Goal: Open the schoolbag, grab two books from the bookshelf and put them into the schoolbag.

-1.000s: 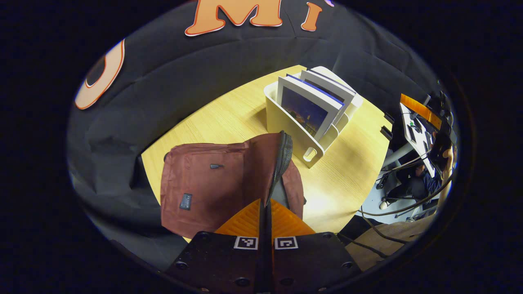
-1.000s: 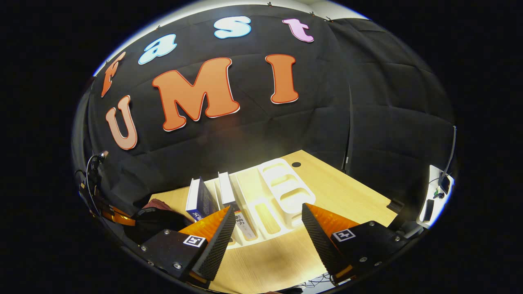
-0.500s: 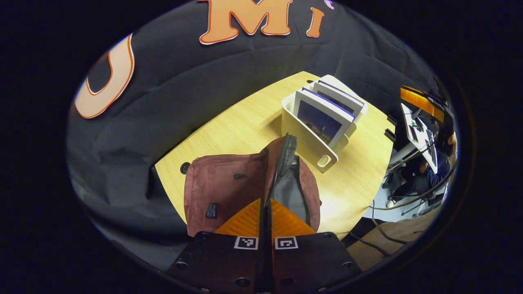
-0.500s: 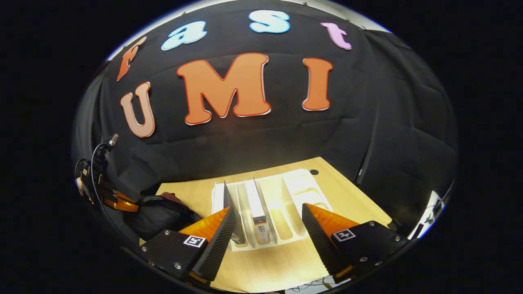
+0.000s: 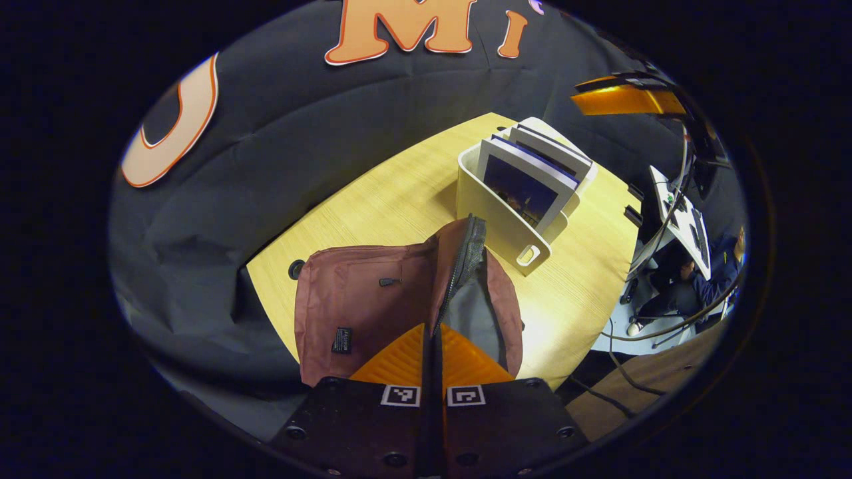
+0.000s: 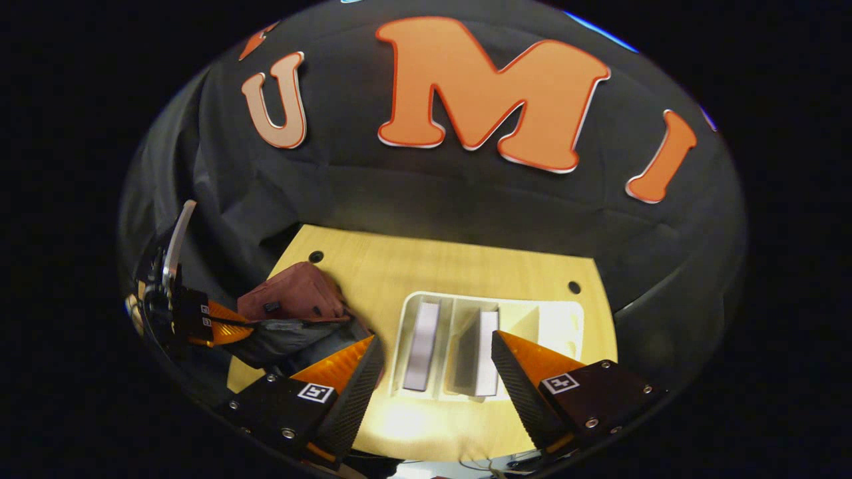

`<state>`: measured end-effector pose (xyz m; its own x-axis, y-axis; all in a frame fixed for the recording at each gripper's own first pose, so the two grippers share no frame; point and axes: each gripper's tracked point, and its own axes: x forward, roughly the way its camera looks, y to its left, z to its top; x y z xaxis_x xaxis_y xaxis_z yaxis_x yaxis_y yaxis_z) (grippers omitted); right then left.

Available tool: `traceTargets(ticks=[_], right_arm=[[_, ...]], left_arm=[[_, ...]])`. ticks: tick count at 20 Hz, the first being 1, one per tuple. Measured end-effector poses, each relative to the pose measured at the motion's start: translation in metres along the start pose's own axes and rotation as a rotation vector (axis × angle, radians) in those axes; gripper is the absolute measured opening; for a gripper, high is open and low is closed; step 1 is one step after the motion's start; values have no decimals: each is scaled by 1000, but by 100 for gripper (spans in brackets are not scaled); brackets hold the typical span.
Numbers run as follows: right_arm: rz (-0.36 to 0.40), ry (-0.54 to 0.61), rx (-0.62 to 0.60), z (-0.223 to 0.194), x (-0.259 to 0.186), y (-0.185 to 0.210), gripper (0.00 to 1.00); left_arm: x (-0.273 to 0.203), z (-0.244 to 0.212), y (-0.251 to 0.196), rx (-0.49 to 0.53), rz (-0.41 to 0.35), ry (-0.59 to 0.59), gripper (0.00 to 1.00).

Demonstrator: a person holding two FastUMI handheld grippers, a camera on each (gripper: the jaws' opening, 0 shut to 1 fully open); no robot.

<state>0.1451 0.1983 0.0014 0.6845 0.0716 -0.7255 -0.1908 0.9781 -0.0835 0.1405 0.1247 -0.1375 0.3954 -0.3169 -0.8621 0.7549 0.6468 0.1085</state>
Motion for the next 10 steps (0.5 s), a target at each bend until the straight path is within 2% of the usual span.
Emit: traceTargets(ticks=[4, 8, 10], right_arm=[[54, 307, 82, -35, 50, 21, 98], [-30, 412, 31, -52, 94, 8, 98], [-41, 456, 35, -62, 106, 9, 98]], left_arm=[[-2, -9, 5, 3, 20, 2, 1], [-1, -14, 4, 11, 22, 9, 1], [4, -15, 1, 6, 9, 11, 1]])
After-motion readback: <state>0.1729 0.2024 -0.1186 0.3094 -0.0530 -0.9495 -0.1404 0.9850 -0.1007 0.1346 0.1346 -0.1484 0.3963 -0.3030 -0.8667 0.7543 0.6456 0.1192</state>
